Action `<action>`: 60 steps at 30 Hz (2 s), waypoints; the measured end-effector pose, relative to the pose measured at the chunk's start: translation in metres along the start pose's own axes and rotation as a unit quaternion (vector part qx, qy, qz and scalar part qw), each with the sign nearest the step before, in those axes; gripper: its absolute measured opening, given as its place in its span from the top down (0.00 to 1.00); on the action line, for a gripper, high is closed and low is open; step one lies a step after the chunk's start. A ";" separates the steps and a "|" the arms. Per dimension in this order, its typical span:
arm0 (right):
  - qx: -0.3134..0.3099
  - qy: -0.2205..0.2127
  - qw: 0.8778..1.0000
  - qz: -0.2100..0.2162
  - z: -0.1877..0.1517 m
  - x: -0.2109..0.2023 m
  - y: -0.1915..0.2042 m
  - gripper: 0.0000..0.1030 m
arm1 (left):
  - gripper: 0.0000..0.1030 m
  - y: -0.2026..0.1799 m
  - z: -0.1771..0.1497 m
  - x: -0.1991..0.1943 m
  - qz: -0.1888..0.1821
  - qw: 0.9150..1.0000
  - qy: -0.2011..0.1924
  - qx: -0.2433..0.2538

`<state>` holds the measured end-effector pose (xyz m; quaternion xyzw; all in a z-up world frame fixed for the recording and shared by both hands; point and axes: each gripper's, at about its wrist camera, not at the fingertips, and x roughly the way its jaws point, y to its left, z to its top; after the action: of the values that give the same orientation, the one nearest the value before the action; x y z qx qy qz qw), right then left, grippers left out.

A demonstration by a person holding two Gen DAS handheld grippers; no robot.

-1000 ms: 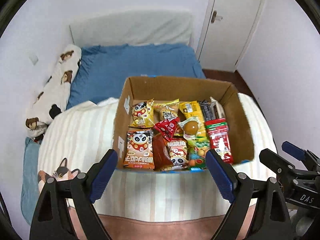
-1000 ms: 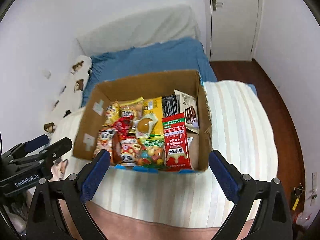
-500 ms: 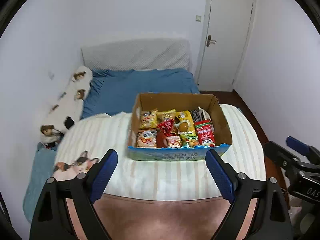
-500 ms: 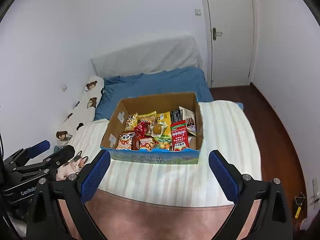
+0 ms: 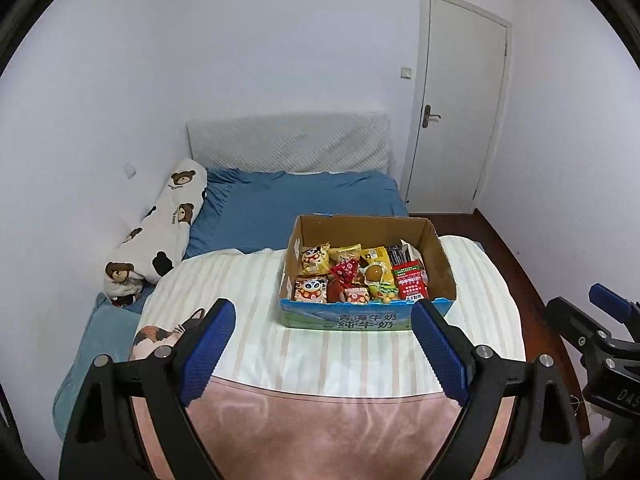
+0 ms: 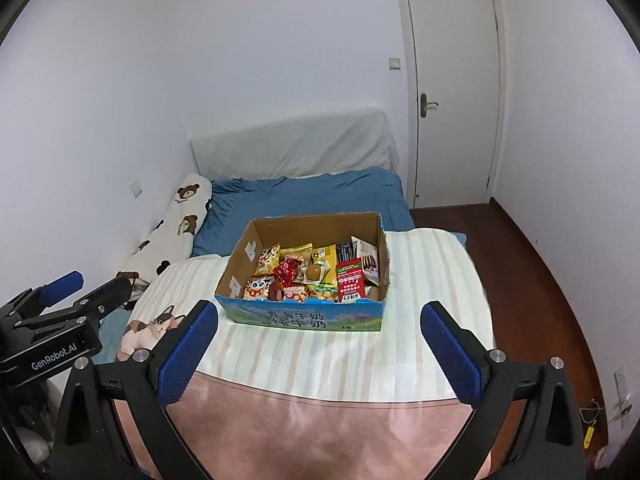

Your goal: Organize snacks

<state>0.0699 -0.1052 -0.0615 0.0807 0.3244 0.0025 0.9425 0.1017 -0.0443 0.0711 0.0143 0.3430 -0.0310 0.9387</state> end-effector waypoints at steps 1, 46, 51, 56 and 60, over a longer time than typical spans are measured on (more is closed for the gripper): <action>0.000 0.000 1.000 -0.001 0.000 -0.001 0.000 0.00 | 0.00 0.000 0.000 0.000 0.002 1.000 0.000 0.000; 0.047 0.153 0.986 -0.037 0.028 0.212 -0.040 0.00 | 0.00 -0.016 0.029 0.196 0.015 0.986 0.167 0.025; 0.033 0.174 0.983 -0.042 0.029 0.224 -0.039 0.00 | 0.00 -0.017 0.025 0.208 0.015 0.983 0.183 0.023; 0.024 0.188 0.981 -0.045 0.027 0.232 -0.039 0.00 | 0.00 -0.016 0.021 0.215 0.016 0.981 0.193 0.020; 0.023 0.193 0.980 -0.048 0.027 0.234 -0.039 0.00 | 0.00 -0.016 0.020 0.215 0.017 0.981 0.193 0.021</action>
<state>0.2694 -0.1338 -0.1901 0.0843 0.5034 -0.0342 0.8593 0.2778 -0.0716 -0.0526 0.0451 0.5165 -0.0191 0.8549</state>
